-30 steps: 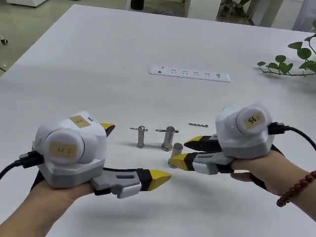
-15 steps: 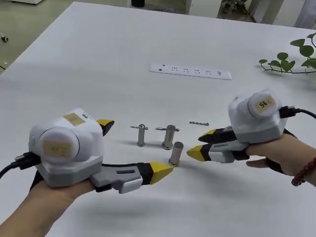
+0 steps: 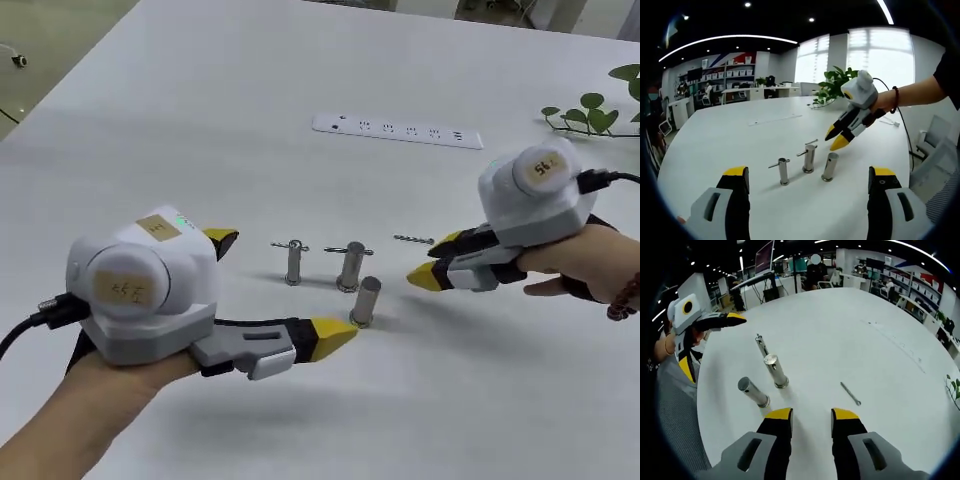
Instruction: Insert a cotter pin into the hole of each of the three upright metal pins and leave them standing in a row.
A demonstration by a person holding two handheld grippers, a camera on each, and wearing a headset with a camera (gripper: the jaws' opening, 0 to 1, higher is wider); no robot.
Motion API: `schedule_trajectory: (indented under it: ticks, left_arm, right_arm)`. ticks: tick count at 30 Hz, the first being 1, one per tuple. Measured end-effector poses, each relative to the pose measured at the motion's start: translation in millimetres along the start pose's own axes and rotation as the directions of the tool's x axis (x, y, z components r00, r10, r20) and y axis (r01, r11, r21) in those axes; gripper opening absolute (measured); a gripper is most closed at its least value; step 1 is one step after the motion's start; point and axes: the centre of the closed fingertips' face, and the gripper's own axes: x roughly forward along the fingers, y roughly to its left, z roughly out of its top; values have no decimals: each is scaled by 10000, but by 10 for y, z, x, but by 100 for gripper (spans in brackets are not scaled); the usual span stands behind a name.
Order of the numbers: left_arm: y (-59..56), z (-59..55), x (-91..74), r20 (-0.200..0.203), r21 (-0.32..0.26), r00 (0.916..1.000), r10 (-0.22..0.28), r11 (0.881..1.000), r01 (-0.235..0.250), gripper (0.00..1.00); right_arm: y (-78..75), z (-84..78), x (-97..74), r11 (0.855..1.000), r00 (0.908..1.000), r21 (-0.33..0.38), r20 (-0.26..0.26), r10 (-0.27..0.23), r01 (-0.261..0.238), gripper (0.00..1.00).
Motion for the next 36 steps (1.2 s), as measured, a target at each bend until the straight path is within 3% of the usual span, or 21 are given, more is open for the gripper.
schedule_trajectory:
  ticks: [14, 36]
  left_arm:
    - [12, -3, -6, -7, -21, 10000, 20, 10000, -20, 99]
    - [11, -12, 11, -40, -74, 10000, -70, 9999, 70, 99]
  right_arm:
    - [-333, 28, 164, 9971, 9955, -735, -904, -279, 212, 24]
    - [-692, -60, 348, 9968, 9867, -724, -1562, -441, 331, 13]
